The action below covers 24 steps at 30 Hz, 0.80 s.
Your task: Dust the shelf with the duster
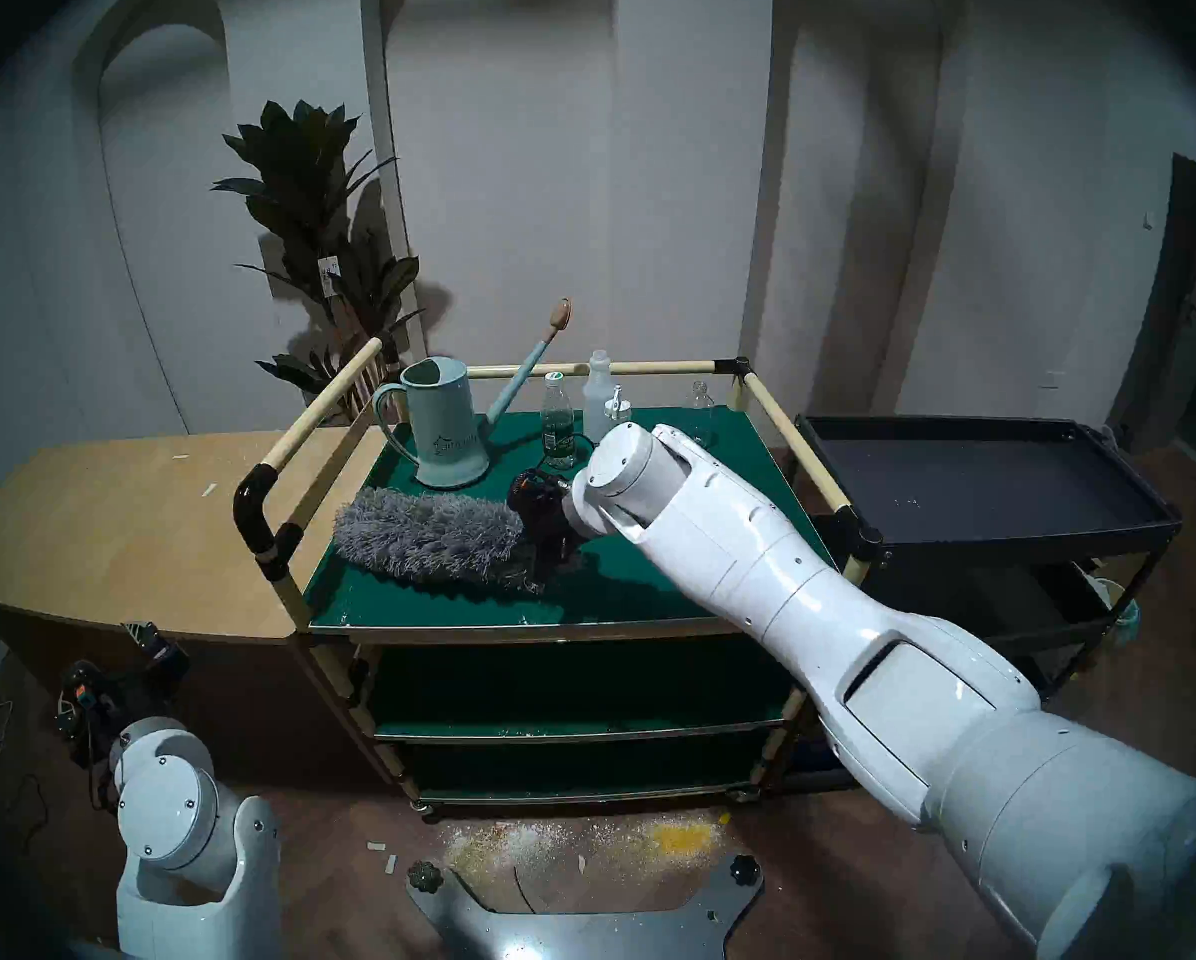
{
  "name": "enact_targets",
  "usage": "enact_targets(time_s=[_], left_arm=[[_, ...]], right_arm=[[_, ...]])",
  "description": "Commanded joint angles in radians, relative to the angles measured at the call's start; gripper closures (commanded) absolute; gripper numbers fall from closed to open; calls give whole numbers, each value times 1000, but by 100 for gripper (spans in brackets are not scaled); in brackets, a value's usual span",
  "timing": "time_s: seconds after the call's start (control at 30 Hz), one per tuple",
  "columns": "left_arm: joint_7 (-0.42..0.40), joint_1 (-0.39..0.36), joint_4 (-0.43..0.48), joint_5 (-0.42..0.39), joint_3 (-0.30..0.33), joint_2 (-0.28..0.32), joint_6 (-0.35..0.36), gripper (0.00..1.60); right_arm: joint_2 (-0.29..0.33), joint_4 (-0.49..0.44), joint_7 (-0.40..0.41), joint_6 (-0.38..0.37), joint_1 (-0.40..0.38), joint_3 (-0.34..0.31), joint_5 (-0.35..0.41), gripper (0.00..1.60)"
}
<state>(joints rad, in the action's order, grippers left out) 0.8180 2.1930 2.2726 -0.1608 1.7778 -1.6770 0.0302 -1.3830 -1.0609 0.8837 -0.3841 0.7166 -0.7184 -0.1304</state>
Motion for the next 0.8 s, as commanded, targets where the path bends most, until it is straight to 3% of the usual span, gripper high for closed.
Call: enact_targets(time_s=[0.0,0.13,0.4,0.77], left_arm=[[-4,23,22,-23,31,-5,-30,0],[-12,31,22,-45,40,-6,-46,0],[-31,44,20,-75,45,-6,-65,0],[-42,50,16,-85,15,-11,-74,0]], right_arm=[[-94,67,61,46,-113,57,-30,160],[-91,85,148,77,-142,91,-32,160],[-26,-4,311,90,-173,124,3,160],[55,-157,485,58,-192,119,134,160]])
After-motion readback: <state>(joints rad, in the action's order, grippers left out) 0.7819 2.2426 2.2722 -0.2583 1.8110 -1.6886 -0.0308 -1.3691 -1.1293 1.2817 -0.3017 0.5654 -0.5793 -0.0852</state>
